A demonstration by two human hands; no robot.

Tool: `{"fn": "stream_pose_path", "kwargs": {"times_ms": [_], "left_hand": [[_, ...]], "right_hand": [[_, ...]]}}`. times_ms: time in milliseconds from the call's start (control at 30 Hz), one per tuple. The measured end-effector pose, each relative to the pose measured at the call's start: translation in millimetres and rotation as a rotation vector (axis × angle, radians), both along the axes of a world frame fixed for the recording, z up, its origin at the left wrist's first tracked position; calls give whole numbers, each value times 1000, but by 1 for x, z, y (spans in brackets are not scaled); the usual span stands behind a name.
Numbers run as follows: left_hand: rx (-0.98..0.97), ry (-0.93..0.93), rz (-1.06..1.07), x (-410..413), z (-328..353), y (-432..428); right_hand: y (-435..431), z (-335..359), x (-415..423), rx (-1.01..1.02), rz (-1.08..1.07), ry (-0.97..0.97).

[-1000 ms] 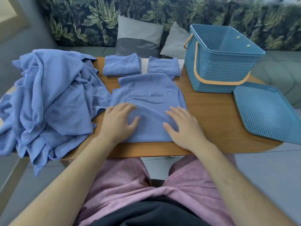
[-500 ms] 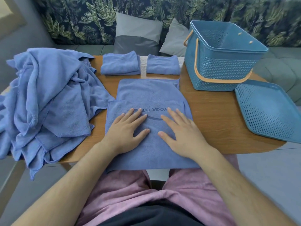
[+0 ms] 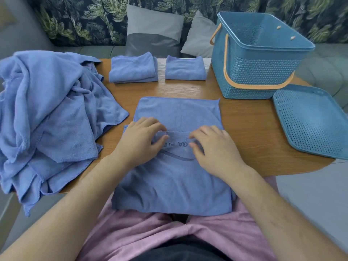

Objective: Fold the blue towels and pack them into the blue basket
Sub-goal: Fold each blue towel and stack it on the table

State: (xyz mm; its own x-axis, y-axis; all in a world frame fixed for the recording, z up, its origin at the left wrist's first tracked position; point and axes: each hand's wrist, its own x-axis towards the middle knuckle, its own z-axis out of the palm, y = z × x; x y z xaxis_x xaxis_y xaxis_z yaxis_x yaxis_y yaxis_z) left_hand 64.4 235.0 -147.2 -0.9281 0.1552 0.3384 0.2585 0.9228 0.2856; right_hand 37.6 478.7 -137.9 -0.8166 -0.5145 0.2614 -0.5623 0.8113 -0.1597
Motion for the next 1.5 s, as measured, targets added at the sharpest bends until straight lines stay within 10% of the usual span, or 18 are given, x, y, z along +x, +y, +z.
{"fn": "stream_pose_path", "kwargs": {"times_ms": [400,833,1133,1500], "left_hand": [[-11,-2,5,-16,-13,-26],[127,-58,-85,-14,2,-47],[512,-9,161,-12,-9,-52],[389,-58,48,-12,-4,-50]], "right_hand": [[23,-19,-24,-21,-88,10],[40,0,-27,-541,-113,-283],[58,-8,-44,-559,-145,-374],[53,-1,-38,-502,-153,-263]]}}
